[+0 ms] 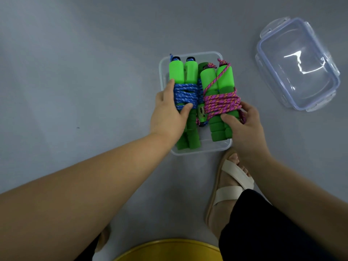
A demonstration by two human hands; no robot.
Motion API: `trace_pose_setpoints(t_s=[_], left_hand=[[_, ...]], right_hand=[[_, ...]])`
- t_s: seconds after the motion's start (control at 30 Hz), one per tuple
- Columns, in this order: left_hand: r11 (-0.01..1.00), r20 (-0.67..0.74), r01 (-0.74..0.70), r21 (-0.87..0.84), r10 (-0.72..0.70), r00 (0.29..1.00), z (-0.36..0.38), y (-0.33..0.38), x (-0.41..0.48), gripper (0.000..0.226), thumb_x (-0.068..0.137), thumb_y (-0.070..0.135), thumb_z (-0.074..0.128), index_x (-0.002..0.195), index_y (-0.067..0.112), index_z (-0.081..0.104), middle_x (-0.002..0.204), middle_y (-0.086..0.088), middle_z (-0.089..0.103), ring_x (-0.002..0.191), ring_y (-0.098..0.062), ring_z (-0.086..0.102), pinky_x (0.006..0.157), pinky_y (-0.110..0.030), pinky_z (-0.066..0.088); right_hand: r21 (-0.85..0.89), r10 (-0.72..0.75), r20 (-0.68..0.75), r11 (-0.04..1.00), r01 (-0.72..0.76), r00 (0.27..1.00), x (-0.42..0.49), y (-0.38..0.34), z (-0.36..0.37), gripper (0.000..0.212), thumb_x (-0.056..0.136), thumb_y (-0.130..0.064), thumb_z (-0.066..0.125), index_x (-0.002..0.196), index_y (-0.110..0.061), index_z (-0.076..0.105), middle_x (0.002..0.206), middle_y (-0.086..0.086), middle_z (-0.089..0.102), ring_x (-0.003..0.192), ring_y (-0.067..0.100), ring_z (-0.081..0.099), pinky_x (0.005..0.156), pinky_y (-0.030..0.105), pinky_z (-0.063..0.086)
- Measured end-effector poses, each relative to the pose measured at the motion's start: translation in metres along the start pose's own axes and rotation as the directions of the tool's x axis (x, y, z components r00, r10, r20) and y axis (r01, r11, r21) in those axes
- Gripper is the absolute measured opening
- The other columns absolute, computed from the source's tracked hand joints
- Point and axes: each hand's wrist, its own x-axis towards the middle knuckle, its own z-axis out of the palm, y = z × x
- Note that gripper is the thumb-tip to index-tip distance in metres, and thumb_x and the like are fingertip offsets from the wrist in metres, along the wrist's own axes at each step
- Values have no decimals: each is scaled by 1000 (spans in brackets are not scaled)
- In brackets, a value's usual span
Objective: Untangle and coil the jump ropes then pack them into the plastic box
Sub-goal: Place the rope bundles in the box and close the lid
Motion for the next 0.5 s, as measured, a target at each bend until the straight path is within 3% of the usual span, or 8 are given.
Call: trace_pose_setpoints(t_s=[0.1,0.17,0.3,0.37,0.43,0.5], left_hand=[[917,-63,-56,394,88,994,-8,4,2,72,87,48,56,145,16,28,139,-7,29,114,-24,47,88,-33,44],[883,-49,-103,459,140,989,-10,2,2,73,88,50,54,146,14,26,139,-8,29,116,-25,42,91,-34,42],[891,22,-110,440,112,993,-9,-3,3,77,90,51,49,150,18,13,143,-8,30,123,-26,40,94,-35,40],[890,60,-105,443,87,994,-11,-2,5,91,82,56,58,150,17,11,143,-8,31,123,-26,41,94,-36,41],[926,65,-58,374,36,997,-13,1,8,101,73,54,70,149,18,14,141,-8,34,119,-26,48,91,-37,43],[966,29,17,259,-25,999,-15,5,11,97,69,50,75,145,20,23,134,-8,43,114,-26,53,87,-35,44]], right_hand=[[-3,0,4,1000,0,1000,1,-1,-1,44,83,-12,67,119,-24,44,99,-16,55,86,-2,59,65,11,50],[1,-3,15,1000,3,1000,1,-1,0,43,83,-12,67,117,-24,44,98,-17,55,83,-3,59,62,9,50],[9,-9,15,1000,9,1000,0,-2,1,44,82,-10,67,118,-22,45,97,-16,56,81,-3,58,61,8,49],[14,-6,17,1000,6,1000,0,-1,1,44,82,-10,67,119,-21,45,97,-15,56,82,-3,58,62,8,49],[16,-2,19,1000,2,1000,0,-1,2,45,82,-10,67,119,-21,45,99,-14,57,85,-1,59,65,10,51],[16,0,21,1000,0,1000,0,-2,2,43,82,-10,67,117,-23,45,100,-13,57,87,2,60,66,12,52]])
